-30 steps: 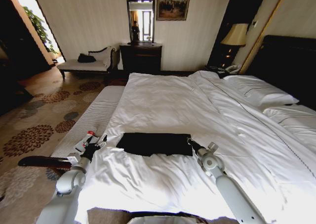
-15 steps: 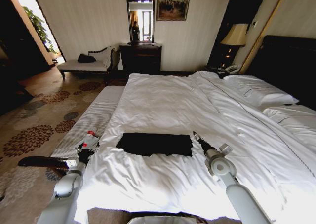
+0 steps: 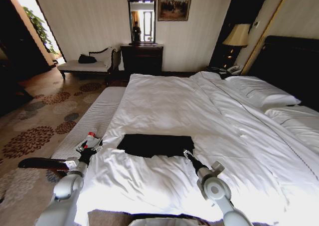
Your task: Fold the clothes on the bed.
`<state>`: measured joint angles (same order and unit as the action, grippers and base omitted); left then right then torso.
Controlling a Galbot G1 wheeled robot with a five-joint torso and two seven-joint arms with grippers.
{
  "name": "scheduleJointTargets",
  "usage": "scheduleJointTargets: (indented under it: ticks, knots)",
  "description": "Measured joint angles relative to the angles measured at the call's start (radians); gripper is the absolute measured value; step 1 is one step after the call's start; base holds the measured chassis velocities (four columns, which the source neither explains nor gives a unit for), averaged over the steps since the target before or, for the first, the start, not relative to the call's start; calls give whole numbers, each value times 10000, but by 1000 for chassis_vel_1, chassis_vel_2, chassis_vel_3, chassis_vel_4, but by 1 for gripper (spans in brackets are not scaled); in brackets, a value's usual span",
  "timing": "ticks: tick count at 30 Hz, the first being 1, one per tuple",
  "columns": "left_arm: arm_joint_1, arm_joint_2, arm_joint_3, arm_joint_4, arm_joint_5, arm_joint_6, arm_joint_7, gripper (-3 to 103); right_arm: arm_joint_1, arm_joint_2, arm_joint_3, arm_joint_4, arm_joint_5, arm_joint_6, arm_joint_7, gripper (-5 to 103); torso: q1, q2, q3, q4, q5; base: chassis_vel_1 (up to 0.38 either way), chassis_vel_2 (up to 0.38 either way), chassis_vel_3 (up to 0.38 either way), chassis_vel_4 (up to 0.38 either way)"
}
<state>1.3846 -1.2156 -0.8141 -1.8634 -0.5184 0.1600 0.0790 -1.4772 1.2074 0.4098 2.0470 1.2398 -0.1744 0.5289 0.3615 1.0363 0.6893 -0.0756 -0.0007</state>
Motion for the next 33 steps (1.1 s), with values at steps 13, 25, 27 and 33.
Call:
scheduleJointTargets:
  ticks: [13,25,27,33]
  knots:
    - [-506,-53,-552,-2446,-5479,395,-556,100,-27,699,86,-200,267,331,182,80,0,-2,1,-2,3,0,0,0,0]
    - [120,-227,-467,-3997,-5251,456,-439,100,218,675,192,-479,332,367,190,36,0,-2,1,1,2,0,0,0,0]
    - [142,-232,-463,-3995,-5199,456,-438,100,239,665,207,-479,348,365,197,31,0,-2,1,1,1,0,0,0,0]
    - [175,-268,-391,-3835,-4816,452,-433,100,249,621,285,-320,430,347,249,9,0,-2,1,0,3,0,0,0,0]
